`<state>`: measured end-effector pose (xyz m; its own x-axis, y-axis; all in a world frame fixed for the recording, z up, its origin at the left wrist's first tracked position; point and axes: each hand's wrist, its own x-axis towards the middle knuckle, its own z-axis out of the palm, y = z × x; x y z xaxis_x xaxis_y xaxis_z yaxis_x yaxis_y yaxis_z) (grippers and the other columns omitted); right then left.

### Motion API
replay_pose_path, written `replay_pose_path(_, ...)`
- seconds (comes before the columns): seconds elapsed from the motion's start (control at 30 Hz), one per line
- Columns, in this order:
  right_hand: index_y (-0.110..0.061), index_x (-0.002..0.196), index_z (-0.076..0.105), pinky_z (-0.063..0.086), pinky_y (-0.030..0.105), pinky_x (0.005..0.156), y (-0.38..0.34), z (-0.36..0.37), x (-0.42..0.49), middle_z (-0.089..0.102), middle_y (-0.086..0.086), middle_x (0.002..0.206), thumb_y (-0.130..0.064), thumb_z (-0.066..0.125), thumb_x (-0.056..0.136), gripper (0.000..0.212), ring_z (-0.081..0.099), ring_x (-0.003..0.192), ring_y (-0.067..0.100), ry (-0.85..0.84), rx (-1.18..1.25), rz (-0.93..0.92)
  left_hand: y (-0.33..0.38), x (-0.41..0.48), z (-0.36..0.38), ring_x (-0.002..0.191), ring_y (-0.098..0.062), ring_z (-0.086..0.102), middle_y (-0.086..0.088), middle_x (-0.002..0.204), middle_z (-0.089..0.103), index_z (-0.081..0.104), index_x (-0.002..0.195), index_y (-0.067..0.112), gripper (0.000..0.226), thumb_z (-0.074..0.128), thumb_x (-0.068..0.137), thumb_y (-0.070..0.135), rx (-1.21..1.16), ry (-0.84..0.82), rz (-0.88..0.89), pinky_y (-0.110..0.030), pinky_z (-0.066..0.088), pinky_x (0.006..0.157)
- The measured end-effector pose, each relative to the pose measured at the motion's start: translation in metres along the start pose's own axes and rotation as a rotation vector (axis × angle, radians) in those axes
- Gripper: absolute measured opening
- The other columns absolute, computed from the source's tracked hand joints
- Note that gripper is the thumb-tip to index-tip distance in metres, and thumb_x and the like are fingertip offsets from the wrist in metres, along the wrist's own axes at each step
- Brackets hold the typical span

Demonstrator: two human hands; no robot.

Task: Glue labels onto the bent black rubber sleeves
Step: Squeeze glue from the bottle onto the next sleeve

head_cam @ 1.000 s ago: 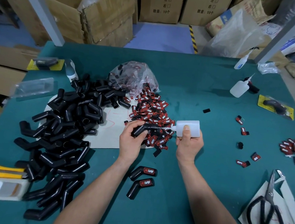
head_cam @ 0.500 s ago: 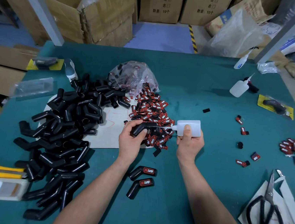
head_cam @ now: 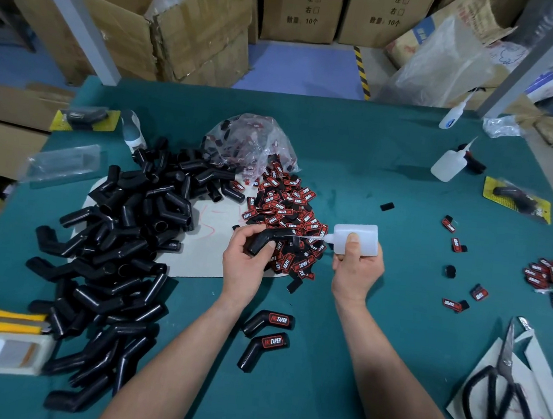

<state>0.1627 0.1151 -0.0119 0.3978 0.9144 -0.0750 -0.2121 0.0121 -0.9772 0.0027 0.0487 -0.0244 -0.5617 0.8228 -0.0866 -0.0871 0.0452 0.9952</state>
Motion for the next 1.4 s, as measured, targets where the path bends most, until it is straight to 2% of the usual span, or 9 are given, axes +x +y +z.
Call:
replay_pose_path(0.17,-0.016,0.081,0.053,0.037,0.02,0.035,-0.0003,0.0015,-0.0038,0.056,-0.01,0.054,-0.046,0.067,0.074,0.034,0.047,0.039,0.01,-0.028,-0.013,0.001,0.0026,-0.0017,0.0008,0.107,-0.021,0.069,-0.005,0.115,0.071,0.071,0.104,0.048,0.043,0.076,0.086,0.008,0.004,-0.016,0.0,-0.041,0.056,0.1)
replay_pose_path(0.33,-0.016,0.081,0.053,0.038,0.021,0.035,-0.0007,0.0003,-0.0034,0.056,-0.008,0.056,-0.045,0.067,0.076,0.032,0.047,0.039,0.01,-0.021,-0.017,-0.009,0.0053,-0.0025,0.0005,0.107,-0.023,0.069,-0.004,0.114,0.071,0.071,0.103,0.048,0.047,0.076,0.088,0.004,0.025,-0.02,-0.01,-0.046,0.056,0.101)
replay_pose_path(0.47,-0.017,0.082,0.055,0.037,0.021,0.036,-0.0005,-0.0013,0.0018,0.057,-0.006,0.058,-0.039,0.067,0.08,0.024,0.046,0.04,0.012,0.009,-0.007,0.0,0.0049,-0.0023,-0.0003,0.104,-0.018,0.069,-0.004,0.113,0.072,0.071,0.104,0.048,0.047,0.076,0.089,0.004,0.028,-0.013,-0.012,-0.04,0.058,0.098)
replay_pose_path(0.57,-0.017,0.082,0.054,0.037,0.021,0.036,0.0009,-0.001,0.0013,0.057,-0.008,0.056,-0.041,0.067,0.079,0.027,0.047,0.04,0.011,-0.004,-0.004,0.005,0.0038,-0.0021,-0.0002,0.104,-0.017,0.07,-0.003,0.114,0.072,0.071,0.104,0.048,0.046,0.076,0.088,0.005,0.028,-0.013,-0.002,-0.035,0.057,0.096)
replay_pose_path(0.77,-0.018,0.082,0.055,0.038,0.022,0.036,0.002,-0.001,0.001,0.058,-0.008,0.057,-0.042,0.068,0.077,0.028,0.049,0.041,0.012,0.004,-0.013,0.009,0.0029,-0.0011,-0.0003,0.105,-0.019,0.07,-0.005,0.115,0.072,0.071,0.104,0.047,0.045,0.076,0.089,0.005,0.02,-0.011,-0.008,-0.035,0.057,0.098)
replay_pose_path(0.97,-0.017,0.082,0.053,0.036,0.021,0.036,0.0022,-0.0009,0.0032,0.054,0.002,0.061,-0.044,0.067,0.075,0.031,0.045,0.039,0.013,0.014,-0.001,0.007,0.0043,-0.001,0.0002,0.102,-0.014,0.069,-0.005,0.113,0.071,0.071,0.101,0.05,0.05,0.076,0.089,0.002,0.023,-0.001,0.009,-0.028,0.055,0.095)
replay_pose_path(1.1,-0.017,0.081,0.053,0.036,0.021,0.035,0.0023,-0.0016,0.0021,0.055,-0.009,0.056,-0.044,0.067,0.076,0.03,0.046,0.039,0.012,0.009,-0.01,0.0,0.005,-0.0017,-0.0001,0.102,-0.014,0.069,-0.005,0.113,0.071,0.071,0.1,0.051,0.051,0.076,0.089,0.001,0.025,-0.003,0.015,-0.027,0.055,0.094)
replay_pose_path(1.23,-0.017,0.081,0.053,0.036,0.021,0.035,0.0002,-0.0022,0.0049,0.055,-0.006,0.057,-0.037,0.067,0.08,0.025,0.045,0.039,0.012,0.025,0.008,-0.001,0.0049,-0.0014,-0.0003,0.105,-0.019,0.069,-0.005,0.113,0.071,0.071,0.101,0.05,0.05,0.076,0.089,0.002,0.028,-0.006,0.012,-0.031,0.055,0.097)
replay_pose_path(1.4,-0.017,0.081,0.053,0.037,0.021,0.036,0.0016,-0.001,0.0015,0.056,-0.008,0.057,-0.044,0.068,0.075,0.031,0.047,0.04,0.011,0.004,-0.004,0.005,0.003,-0.0007,-0.0003,0.101,-0.013,0.068,-0.004,0.112,0.072,0.071,0.101,0.048,0.048,0.076,0.089,0.002,0.022,-0.004,0.017,-0.027,0.056,0.094)
